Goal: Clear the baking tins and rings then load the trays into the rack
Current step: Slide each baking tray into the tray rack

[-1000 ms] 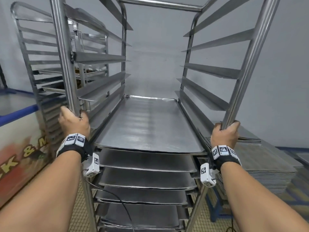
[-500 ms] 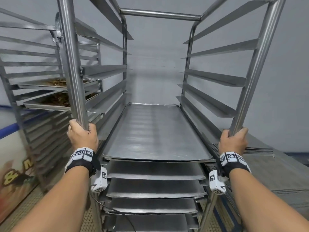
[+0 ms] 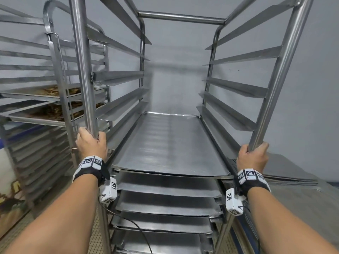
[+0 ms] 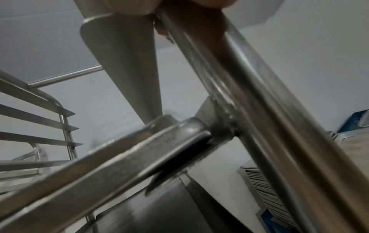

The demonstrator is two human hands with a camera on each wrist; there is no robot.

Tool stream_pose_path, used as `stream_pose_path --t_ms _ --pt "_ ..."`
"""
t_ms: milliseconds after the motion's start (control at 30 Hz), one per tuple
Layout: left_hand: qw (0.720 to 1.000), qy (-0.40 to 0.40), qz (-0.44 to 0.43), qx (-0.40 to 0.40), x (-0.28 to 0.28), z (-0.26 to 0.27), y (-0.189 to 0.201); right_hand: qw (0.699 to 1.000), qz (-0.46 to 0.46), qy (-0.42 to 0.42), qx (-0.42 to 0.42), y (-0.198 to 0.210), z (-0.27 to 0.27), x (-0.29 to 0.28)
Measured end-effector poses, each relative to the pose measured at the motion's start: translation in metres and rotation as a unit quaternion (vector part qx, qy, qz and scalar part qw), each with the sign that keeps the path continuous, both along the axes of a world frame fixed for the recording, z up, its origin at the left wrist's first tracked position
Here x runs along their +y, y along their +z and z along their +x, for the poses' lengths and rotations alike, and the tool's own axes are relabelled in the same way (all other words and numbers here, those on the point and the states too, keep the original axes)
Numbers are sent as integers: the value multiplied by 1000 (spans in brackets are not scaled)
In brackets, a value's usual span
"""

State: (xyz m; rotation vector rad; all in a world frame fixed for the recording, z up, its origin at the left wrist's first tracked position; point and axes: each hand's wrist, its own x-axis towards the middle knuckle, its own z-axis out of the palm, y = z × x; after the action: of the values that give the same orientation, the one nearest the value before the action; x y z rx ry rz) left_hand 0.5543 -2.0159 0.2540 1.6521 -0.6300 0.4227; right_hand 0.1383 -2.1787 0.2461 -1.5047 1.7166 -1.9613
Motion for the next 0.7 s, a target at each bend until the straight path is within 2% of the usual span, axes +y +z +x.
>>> stream_pose_path --t_ms 700 --pt "999 -24 0 31 -187 56 4 1000 6 2 -3 2 57 -185"
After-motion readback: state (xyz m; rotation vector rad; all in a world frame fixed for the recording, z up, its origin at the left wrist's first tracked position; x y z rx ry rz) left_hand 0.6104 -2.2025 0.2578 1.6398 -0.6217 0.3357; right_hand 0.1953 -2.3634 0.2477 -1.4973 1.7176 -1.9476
